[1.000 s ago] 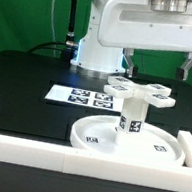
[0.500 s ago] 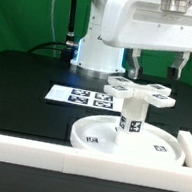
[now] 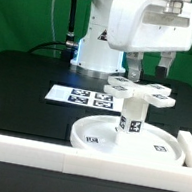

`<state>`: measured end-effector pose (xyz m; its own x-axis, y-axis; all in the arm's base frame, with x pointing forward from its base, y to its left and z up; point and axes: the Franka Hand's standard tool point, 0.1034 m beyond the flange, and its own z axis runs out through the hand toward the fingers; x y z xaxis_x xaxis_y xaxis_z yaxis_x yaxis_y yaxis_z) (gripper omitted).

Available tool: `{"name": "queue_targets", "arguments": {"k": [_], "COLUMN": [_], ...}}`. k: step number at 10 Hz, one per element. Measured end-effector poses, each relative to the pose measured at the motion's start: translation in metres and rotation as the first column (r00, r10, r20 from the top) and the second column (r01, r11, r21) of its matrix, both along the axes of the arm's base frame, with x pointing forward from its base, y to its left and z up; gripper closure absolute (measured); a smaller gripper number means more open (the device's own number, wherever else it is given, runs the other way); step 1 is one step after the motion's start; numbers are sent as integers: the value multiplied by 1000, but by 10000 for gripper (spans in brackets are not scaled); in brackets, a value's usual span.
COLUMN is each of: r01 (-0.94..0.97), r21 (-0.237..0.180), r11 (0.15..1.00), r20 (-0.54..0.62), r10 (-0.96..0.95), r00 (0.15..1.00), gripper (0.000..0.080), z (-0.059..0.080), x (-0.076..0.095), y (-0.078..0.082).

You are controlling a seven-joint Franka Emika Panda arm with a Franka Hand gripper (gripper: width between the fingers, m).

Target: Assemble round table

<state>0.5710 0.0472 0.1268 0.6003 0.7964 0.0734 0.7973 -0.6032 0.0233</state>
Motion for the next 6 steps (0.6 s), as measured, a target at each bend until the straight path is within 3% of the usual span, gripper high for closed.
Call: {"name": "queue_targets", "arguments": {"k": [3, 6], "r01": [-275, -444], "r21": [-50, -72], "r11": [960, 893], "r20": [15, 10], "r10": [276, 446], "r00": [961, 895], "gripper": [150, 150], "z": [-2, -4], "x": [0, -2], "y": [0, -4]}}
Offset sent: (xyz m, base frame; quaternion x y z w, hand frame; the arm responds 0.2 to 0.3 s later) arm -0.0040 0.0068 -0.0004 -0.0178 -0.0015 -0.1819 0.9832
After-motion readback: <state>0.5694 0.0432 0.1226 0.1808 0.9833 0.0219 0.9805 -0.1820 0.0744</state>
